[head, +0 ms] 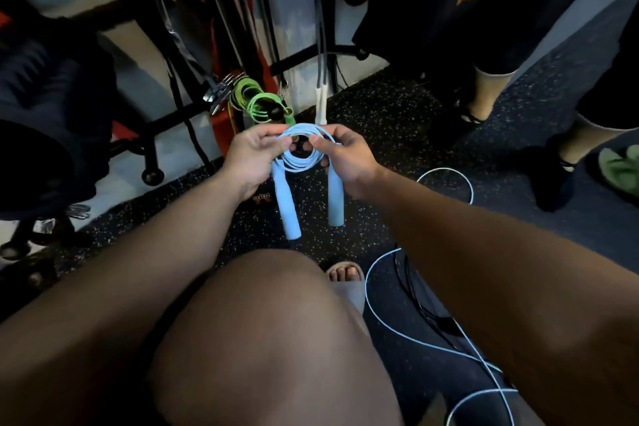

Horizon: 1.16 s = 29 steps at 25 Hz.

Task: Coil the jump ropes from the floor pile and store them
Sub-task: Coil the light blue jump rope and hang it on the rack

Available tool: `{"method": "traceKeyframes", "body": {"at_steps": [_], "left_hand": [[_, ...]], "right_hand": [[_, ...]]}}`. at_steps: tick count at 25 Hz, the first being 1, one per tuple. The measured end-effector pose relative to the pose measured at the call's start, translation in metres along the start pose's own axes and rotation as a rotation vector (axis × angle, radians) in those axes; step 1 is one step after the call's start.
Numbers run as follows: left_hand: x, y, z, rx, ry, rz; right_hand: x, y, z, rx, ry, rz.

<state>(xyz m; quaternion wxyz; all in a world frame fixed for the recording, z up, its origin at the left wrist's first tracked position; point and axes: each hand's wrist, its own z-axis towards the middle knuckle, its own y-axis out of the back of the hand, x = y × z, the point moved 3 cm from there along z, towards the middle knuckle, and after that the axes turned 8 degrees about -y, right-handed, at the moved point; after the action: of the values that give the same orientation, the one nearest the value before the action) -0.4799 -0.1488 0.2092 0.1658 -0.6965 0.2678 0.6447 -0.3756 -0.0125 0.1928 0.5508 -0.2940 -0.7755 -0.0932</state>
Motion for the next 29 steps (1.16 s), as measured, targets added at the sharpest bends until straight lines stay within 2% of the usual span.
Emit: {"method": "traceKeyframes", "body": {"at_steps": [5, 12, 17, 21, 23, 26, 29], "left_hand": [[0.015, 0.013, 0.035, -0.183, -0.038, 0.029], [0.028, 0.021, 0.076, -0.376, -0.087, 0.077], [0.043, 0.032, 0.106, -0.365, -0.059, 0.112], [0.048, 0.04, 0.125, -0.445, -0.06, 0.243], [0.054, 0.046, 0.138, -0.439, 0.037, 0.35], [0.062, 0.054, 0.157, -0.279, 0.251, 0.445], [0.062, 0.053, 0.151, -0.324, 0.241, 0.521]], "right_hand": [[-0.004, -0.02, 0.051, -0.035, -0.012, -0.028], [-0.001, -0.04, 0.116, -0.108, 0.088, -0.116], [-0.013, -0.042, 0.149, -0.057, -0.046, -0.124], [-0.007, -0.055, 0.172, -0.111, -0.094, -0.141], [-0.003, -0.063, 0.184, -0.134, -0.125, -0.105], [-0.002, -0.066, 0.198, -0.142, -0.139, -0.154], [-0.003, -0.061, 0.196, -0.143, -0.114, -0.209]]}}
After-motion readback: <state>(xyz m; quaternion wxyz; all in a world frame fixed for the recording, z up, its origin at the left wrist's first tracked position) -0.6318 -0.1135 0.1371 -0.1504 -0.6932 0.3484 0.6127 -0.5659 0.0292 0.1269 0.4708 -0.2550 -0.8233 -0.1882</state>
